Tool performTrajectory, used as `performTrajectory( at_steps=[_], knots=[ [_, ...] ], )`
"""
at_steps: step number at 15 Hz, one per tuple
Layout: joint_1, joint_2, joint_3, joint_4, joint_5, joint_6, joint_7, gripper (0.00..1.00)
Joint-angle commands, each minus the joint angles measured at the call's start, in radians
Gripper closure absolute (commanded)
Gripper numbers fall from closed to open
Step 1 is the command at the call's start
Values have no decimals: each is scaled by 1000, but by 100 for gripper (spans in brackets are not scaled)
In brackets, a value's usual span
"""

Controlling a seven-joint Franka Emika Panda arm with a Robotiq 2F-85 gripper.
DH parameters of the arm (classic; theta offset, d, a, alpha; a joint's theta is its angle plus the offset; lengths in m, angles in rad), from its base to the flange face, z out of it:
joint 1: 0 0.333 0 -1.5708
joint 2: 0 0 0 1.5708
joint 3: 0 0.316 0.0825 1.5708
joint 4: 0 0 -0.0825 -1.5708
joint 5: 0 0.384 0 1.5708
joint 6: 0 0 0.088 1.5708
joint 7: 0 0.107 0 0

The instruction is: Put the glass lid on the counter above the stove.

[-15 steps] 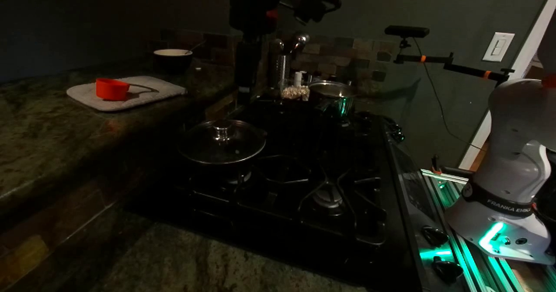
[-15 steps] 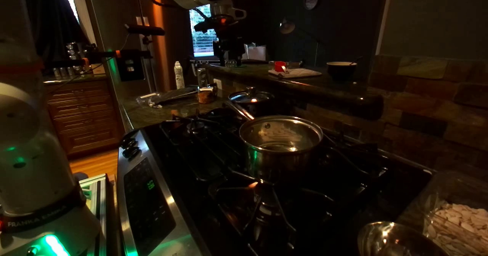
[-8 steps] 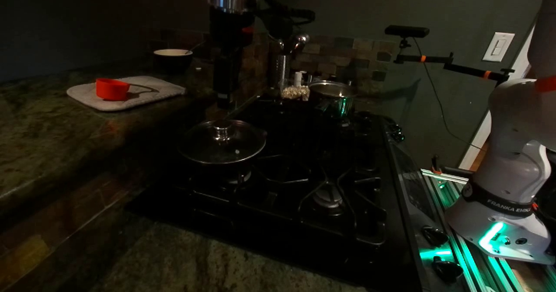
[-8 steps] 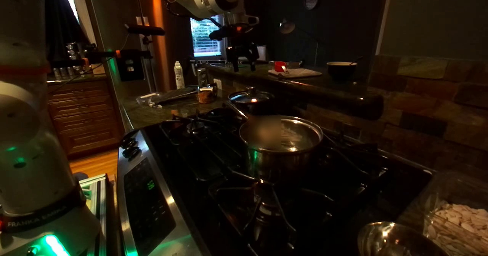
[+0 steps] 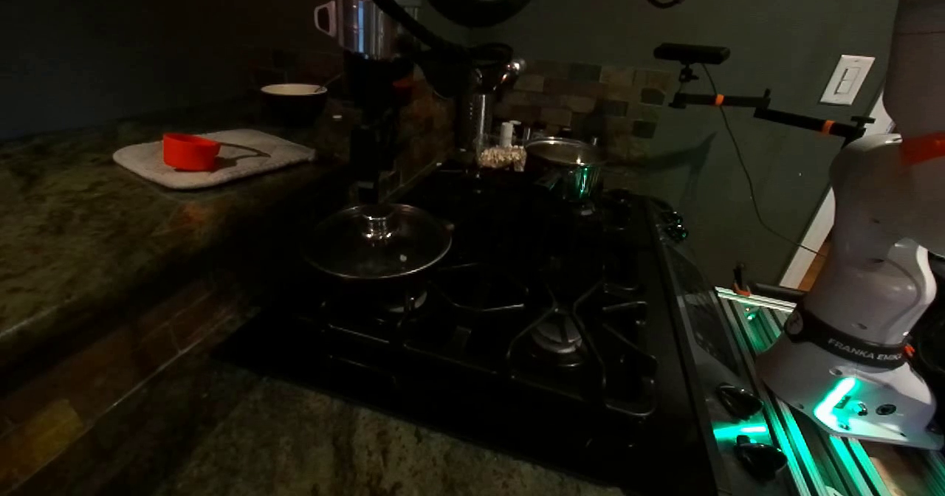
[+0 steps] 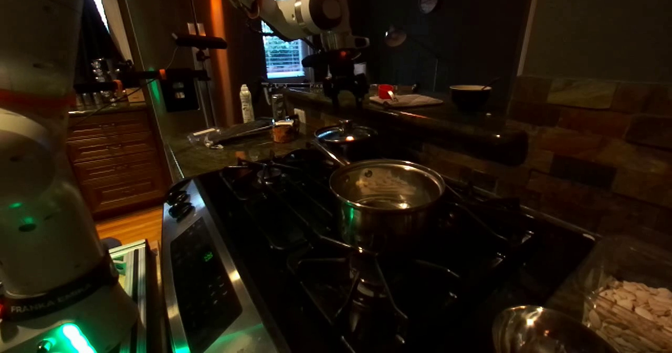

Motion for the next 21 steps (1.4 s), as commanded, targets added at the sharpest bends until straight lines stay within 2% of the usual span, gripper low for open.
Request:
performTrajectory(
  at_steps=[1, 4, 5, 6, 7, 11, 13, 14, 21],
  knots=[
    [8, 45, -11, 19, 25, 3, -22, 0],
    [8, 62, -11, 10, 29, 9, -25, 8],
    [9, 66, -14, 8, 23, 14, -24, 14],
    [9, 70, -14, 7, 23, 13, -25, 32],
    [10, 73, -14, 6, 22, 15, -27, 35],
    [14, 74, -12, 5, 19, 20, -35, 68],
    [15, 71, -12, 3, 19, 23, -41, 66],
    [16, 67, -12, 1, 18, 19, -40, 77],
    [55, -12, -8, -21, 7, -75, 31, 77]
  ],
)
